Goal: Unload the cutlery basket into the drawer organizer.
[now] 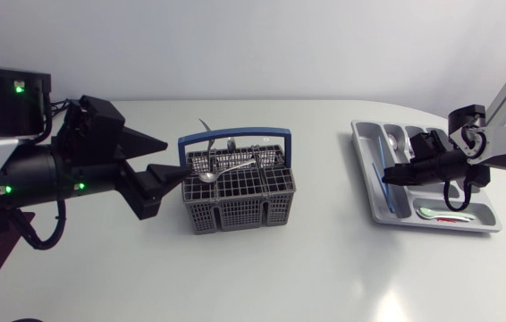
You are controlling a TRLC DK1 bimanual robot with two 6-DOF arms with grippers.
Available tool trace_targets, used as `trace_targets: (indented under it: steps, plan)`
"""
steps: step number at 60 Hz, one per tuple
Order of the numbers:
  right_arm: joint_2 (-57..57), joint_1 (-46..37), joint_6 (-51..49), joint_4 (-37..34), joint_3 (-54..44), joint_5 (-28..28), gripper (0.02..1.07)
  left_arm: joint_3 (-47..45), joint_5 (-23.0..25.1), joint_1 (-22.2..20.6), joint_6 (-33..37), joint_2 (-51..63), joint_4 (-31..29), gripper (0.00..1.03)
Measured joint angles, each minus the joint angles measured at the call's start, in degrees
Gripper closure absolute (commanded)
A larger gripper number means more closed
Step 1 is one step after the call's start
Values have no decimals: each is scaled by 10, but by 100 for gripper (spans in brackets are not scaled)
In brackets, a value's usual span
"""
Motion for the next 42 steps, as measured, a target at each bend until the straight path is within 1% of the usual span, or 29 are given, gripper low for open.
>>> trace_targets:
  steps: [4, 7, 17, 29, 36, 42]
  plan:
    - [5, 3, 4, 1, 2, 5, 101, -16, -2, 0, 21, -6, 3, 14]
    - [7, 4, 6, 2, 2, 6, 97, -28, -4, 0, 39, -10, 10, 14]
    - [9, 5, 6, 2, 2, 9, 69, -66, -19, 0, 111, -16, 37, 14]
    - [6, 22, 1, 2, -10, 15, 45, -78, -21, 1, 217, -16, 76, 14]
    - [-10, 34, -10, 4, -34, 33, 36, -78, -21, 0, 281, -16, 85, 12]
    - [-35, 41, -21, 4, -53, 45, 34, -78, -21, -6, 333, -13, 80, 11]
